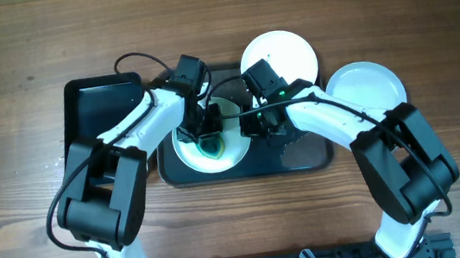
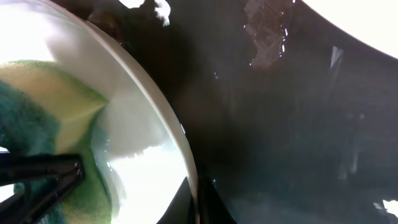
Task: Clean dirty plates on tray and stack at the side
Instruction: 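Scrub the tilted plate with the sponge in the left gripper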
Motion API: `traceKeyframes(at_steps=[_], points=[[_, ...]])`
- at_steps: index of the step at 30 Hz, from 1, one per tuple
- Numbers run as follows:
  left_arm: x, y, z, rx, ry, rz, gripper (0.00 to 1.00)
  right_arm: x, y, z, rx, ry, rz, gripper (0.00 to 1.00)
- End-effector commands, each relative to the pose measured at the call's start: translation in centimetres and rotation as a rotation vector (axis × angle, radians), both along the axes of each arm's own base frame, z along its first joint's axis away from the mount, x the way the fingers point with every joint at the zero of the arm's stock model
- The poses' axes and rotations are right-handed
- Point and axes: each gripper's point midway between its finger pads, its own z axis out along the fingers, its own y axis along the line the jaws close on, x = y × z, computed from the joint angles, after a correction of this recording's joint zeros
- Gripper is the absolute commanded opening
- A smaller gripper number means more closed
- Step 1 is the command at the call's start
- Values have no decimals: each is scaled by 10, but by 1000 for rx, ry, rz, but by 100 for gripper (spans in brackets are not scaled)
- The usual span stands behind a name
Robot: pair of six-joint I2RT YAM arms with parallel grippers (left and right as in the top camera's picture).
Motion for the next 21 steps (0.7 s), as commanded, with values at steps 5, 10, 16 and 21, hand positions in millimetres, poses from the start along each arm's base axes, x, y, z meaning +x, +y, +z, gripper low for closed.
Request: traceKeyframes(at_steps=[5,10,16,21], points=[[27,81,21,386,-2,349,4,-1,4,-8,0,17,-6,4],[14,34,19,188,64,194,4,-1,3,-8,-1,19,-6,4],[10,-14,21,100,-18,-69,4,-1,3,-8,-3,20,-4,4],[31,31,20,367,-118,170,4,-2,3,-9,-4,21,-3,4]])
